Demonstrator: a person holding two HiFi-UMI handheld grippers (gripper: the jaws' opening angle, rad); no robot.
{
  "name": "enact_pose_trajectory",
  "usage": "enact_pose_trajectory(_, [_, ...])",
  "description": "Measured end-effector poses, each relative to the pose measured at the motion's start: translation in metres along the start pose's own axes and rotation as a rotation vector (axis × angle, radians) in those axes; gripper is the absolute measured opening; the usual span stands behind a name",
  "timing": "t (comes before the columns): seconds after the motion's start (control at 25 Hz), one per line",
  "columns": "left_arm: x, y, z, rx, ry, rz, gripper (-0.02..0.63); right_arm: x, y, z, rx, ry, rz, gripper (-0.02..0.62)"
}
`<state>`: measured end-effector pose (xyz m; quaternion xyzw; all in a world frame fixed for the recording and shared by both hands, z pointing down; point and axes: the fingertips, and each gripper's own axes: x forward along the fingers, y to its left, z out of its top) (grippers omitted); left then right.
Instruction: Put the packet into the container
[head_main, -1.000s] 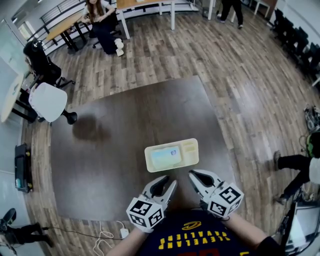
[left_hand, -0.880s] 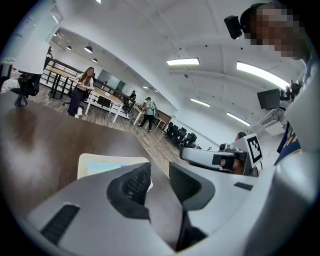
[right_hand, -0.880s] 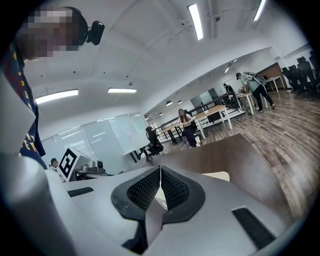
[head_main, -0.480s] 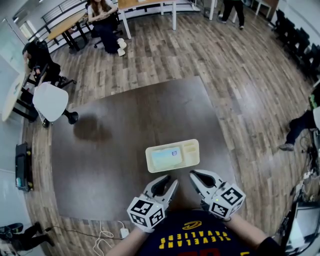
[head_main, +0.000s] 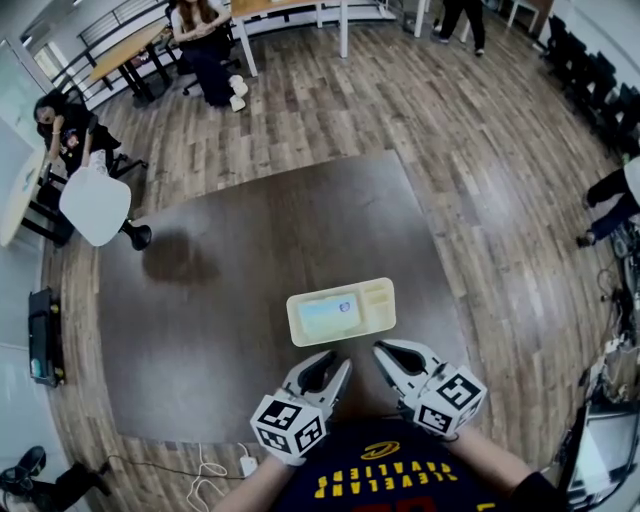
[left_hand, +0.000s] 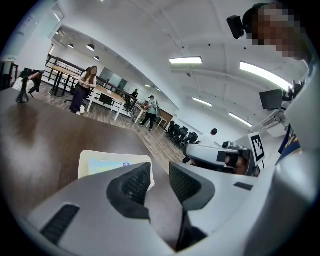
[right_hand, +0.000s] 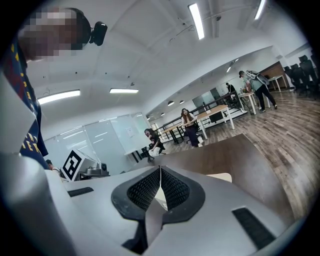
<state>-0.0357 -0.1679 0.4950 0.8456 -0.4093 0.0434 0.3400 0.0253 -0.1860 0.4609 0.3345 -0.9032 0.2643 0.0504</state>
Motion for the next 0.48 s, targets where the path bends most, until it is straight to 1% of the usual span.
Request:
enact_pose_trajectory(0.12, [0.001, 0.007, -0.002, 0.002, 0.001, 0.007, 0.117, 0.006, -0.003, -0.005, 0.0, -0.003, 0.005, 0.015])
enact_pose_trajectory(0.28, [-0.007, 0.02, 0.003, -0.01, -0.001, 0.048, 0.117, 0.024, 0.004, -0.006, -0.008, 0.002, 0.041, 0.015])
enact_pose_trajectory(0.48, [-0.009, 0.009, -0.001, -0.031, 0.006, 0.06, 0.117, 0.011, 0.008, -0.001, -0.014, 0.024, 0.044, 0.015])
